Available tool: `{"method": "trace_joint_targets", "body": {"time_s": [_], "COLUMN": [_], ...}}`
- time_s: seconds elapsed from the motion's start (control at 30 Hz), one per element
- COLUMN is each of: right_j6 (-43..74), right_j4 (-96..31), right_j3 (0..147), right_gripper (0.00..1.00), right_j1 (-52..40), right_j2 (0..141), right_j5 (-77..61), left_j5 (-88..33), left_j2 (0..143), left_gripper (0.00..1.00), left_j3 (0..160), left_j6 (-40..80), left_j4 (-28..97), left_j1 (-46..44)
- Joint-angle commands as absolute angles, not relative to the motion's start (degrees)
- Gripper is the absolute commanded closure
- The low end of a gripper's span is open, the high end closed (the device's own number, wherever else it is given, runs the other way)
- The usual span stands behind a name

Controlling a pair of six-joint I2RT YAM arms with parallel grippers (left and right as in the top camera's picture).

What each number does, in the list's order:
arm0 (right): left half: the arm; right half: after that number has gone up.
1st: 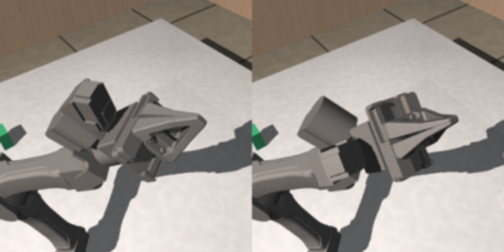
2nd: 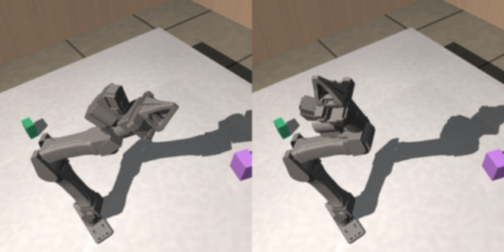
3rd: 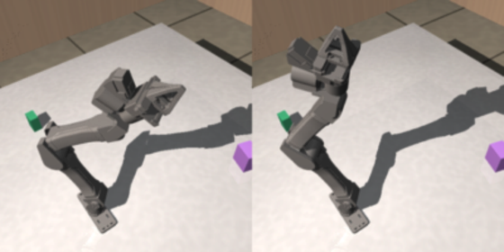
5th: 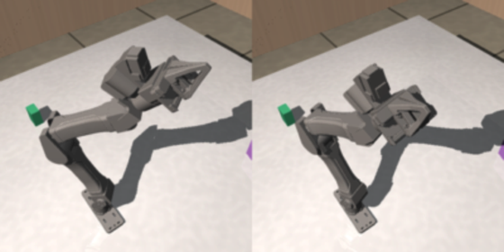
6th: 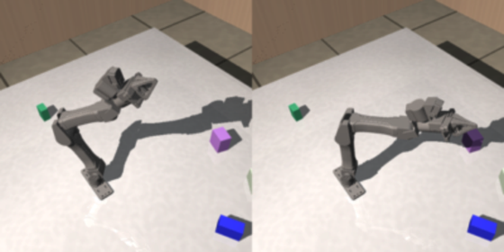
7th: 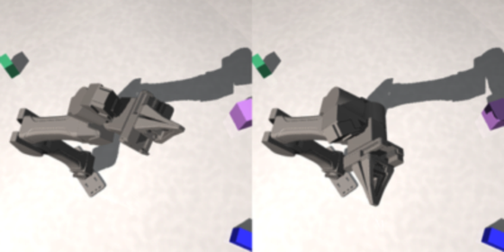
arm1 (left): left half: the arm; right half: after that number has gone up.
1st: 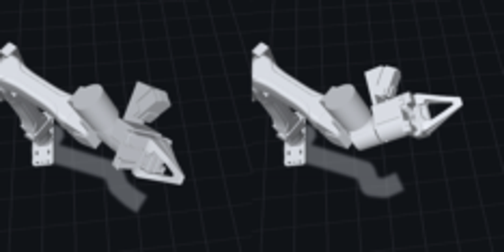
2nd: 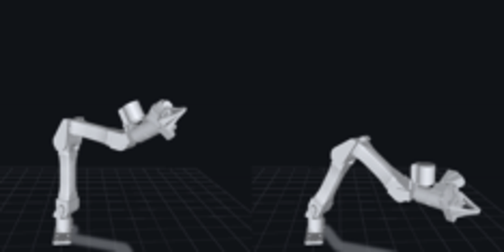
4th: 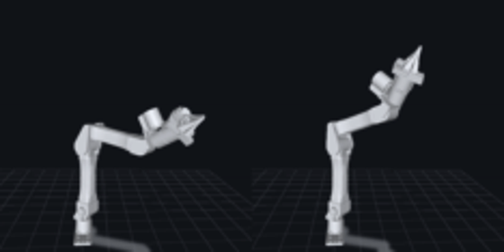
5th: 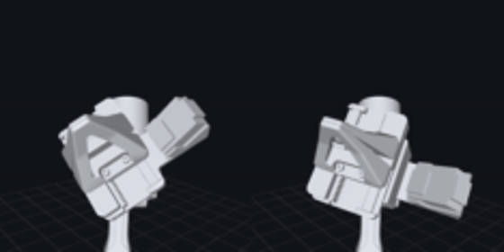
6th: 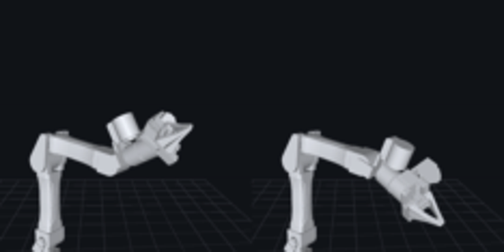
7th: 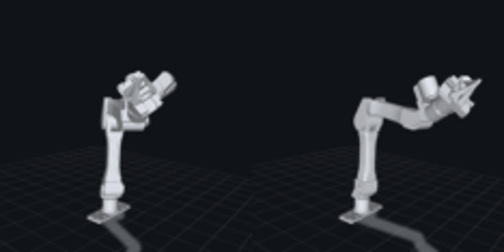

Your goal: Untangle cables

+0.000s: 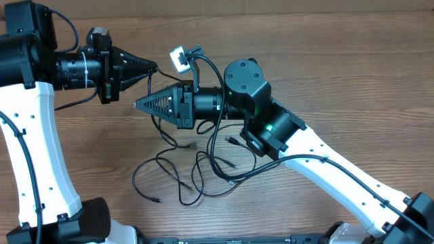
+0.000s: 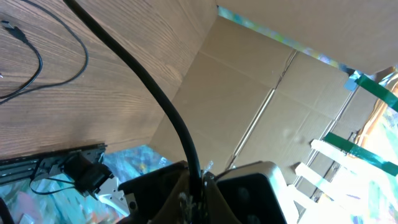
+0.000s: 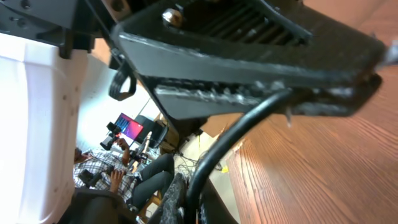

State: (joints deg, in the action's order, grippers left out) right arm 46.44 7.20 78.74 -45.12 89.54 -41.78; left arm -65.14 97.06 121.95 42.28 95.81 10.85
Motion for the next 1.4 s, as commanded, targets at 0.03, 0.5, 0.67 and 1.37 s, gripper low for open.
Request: {"method": "trace_joint_targets", "body": {"time_s": [0.03,0.5,0.67,1.37], "right_j6": [45.9,40.1,38.6,29.7], "right_j4": [4.7,-33.6,-36.8,-40.8], "right_j3": [79.2,79.1,79.1,79.1], "right_gripper": [0.96,0.36,0.36,0.21], "right_j1": [-44.2,-32.9,-32.1,-32.2], "right_j2": [89.5,89.5,89.5,89.5], "right_j5": [-42.5,-34.2,-33.1,-29.1], "left_j5": [-58.4,-55.1,-55.4,-2.7], "left_j2": [97.1,97.1,97.1,103.7], "left_gripper": [0.96,0.96,0.96,0.96], "left_j3": [122.0,128.0,130.6,130.5], "left_j6": [42.4,42.6,53.5,43.7], "left_j4": [94.6,72.3,49.8,41.0], "left_j1": [11.0,11.0,11.0,11.0]}}
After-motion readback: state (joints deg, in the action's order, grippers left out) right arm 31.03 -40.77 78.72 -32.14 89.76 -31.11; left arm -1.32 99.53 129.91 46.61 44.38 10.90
